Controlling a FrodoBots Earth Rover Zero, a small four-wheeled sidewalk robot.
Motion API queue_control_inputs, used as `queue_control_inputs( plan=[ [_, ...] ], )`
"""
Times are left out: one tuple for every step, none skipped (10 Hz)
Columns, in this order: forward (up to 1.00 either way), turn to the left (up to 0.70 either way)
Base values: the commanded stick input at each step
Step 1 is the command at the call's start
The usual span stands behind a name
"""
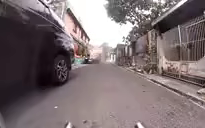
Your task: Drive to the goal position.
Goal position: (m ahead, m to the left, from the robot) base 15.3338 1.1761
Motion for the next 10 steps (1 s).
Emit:
queue_control_inputs(
  plan=[
    [0.66,0.0],
    [0.48,0.0],
    [0.28,0.0],
    [0.25,0.0],
    [0.25,0.0],
    [0.24,0.0],
    [0.24,0.0],
    [0.24,0.0],
    [0.24,0.0],
    [0.24,0.0]
  ],
)
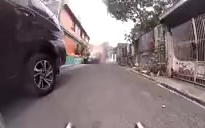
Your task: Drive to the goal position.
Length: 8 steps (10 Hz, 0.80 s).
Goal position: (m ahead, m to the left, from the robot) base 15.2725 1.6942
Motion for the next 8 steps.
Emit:
queue_control_inputs(
  plan=[
    [0.23,0.0],
    [0.24,0.0],
    [0.24,0.0],
    [0.23,0.0],
    [0.24,0.0],
    [0.23,0.0],
    [0.23,0.0],
    [0.24,0.0]
  ],
)
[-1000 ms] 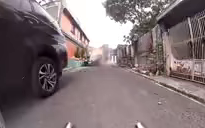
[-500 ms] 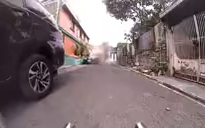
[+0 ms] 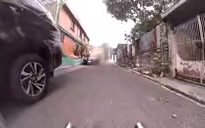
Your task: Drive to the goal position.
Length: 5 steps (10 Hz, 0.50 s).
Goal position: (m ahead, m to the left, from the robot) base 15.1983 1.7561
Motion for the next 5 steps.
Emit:
queue_control_inputs(
  plan=[
    [0.24,0.0],
    [0.23,0.0],
    [0.23,0.0],
    [0.24,0.0],
    [0.24,0.0]
  ],
)
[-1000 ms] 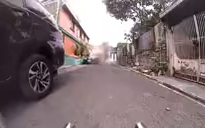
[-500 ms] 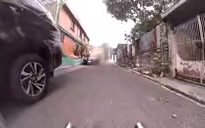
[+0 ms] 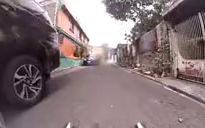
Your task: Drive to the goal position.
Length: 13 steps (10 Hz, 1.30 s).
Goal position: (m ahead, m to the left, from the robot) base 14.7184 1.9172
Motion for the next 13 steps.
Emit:
queue_control_inputs(
  plan=[
    [0.23,0.0],
    [0.23,0.0],
    [0.24,0.0],
    [0.23,0.0],
    [0.23,0.0],
    [0.23,0.0],
    [0.23,0.0],
    [0.22,0.0],
    [0.22,0.0],
    [0.22,0.0],
    [0.22,0.0],
    [0.22,0.0],
    [0.22,0.0]
  ],
)
